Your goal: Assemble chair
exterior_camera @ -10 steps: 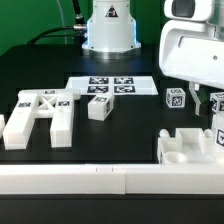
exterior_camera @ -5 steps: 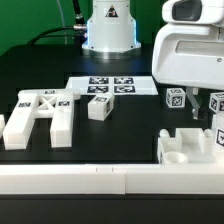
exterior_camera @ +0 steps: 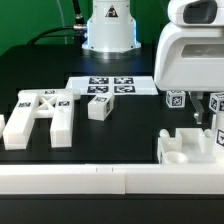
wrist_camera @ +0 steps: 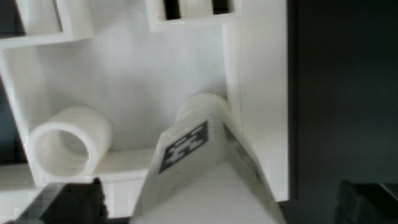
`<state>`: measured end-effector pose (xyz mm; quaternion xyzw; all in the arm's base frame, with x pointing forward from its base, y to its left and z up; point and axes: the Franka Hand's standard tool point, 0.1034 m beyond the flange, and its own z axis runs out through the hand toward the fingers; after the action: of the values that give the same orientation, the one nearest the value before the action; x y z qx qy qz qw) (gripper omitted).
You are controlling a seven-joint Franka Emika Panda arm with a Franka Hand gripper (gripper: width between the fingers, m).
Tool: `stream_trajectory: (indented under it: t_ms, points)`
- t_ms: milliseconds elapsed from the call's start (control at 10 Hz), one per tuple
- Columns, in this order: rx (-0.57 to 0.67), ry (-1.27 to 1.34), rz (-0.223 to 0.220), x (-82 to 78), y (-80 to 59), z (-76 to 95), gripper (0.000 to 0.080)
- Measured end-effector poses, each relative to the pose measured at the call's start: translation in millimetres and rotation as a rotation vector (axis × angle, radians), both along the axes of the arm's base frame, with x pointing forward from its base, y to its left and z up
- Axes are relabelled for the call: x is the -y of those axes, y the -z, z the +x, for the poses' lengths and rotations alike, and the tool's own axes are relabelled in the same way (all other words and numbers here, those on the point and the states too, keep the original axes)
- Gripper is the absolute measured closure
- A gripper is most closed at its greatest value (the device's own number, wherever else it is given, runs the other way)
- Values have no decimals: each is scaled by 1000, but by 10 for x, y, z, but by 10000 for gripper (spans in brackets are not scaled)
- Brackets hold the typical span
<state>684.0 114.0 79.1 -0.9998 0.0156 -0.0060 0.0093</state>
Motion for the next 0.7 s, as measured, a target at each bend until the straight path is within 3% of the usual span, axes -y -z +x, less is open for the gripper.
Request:
stream_trajectory:
  t_ms: [400,500,600,700]
  points:
    - [4,-148,-6,16,3,4,178]
    - [4,-144,-5,18,3,4,363]
    - [4,-125,-5,19,3,4,363]
    - [3,-112,-5,22,3,5,514]
